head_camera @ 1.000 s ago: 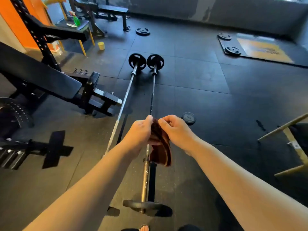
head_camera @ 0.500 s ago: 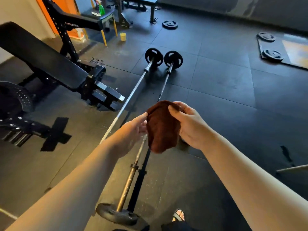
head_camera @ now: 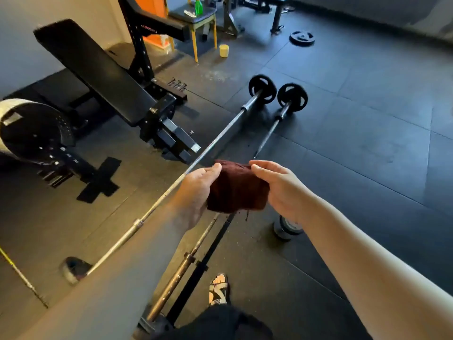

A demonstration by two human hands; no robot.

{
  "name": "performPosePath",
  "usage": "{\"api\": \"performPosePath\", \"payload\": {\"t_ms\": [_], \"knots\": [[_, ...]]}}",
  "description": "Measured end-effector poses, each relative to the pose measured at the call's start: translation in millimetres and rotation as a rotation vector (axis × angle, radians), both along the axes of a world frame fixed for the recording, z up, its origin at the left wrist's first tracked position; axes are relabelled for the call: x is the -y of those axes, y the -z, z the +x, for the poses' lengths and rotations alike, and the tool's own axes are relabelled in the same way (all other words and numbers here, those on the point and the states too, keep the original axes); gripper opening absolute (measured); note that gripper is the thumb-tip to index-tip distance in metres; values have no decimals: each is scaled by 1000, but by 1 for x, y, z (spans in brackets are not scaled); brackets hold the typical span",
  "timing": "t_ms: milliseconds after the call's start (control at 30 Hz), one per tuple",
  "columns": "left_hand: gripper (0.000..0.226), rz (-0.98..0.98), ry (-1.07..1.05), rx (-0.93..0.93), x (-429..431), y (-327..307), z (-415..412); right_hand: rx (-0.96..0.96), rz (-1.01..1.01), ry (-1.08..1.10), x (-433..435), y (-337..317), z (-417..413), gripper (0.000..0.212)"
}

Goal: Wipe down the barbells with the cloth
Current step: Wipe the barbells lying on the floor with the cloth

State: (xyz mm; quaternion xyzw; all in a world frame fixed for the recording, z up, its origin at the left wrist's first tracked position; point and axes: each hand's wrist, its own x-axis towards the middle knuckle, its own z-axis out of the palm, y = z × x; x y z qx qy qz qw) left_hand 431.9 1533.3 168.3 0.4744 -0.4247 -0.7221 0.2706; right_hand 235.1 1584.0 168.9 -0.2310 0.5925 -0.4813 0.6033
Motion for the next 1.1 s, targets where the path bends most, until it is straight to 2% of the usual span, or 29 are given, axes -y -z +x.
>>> {"api": "performPosePath", "payload": {"t_ms": [33,100,167,233,333,400,567,633,667,733,800,867,933,967,1033,1100], "knots": [[44,0,-6,-43,13,4,0,-49,-13,-76,10,-3,-7,43],[65,-71,63,-56,39,12,-4,-303,7,-238,35,-9,-21,63],[53,-311,148,147,63,18,-14,-587,42,-355,61,-17,-34,65],[34,-507,101,337,84,19,-29,-775,16,-430,85,-20,-48,49],[14,-559,25,368,106,17,-55,-930,-55,-471,118,-19,-74,16],[12,-407,-4,255,120,20,-73,-921,-74,-454,137,-16,-94,8],[27,-186,-199,133,146,20,-129,-376,-35,-327,178,-12,-133,24],[24,-120,-304,156,154,22,-152,-299,-60,-296,194,-8,-147,27],[19,-117,-361,231,159,24,-163,-362,-84,-298,203,-7,-154,24],[17,-63,-462,352,165,25,-181,-650,-204,-320,217,-6,-163,15],[37,75,-490,186,172,17,-199,-922,-383,-434,227,-6,-166,17],[54,181,-495,52,178,10,-211,-1058,-523,-700,236,-2,-161,29],[56,145,-520,196,187,15,-212,-1029,-610,-942,243,10,-156,30],[49,125,-552,236,191,20,-208,-951,-612,-956,249,16,-155,25],[28,138,-621,186,196,25,-200,-820,-498,-779,265,23,-151,19],[20,155,-645,62,199,31,-193,-748,-195,-609,289,31,-144,34]]}}
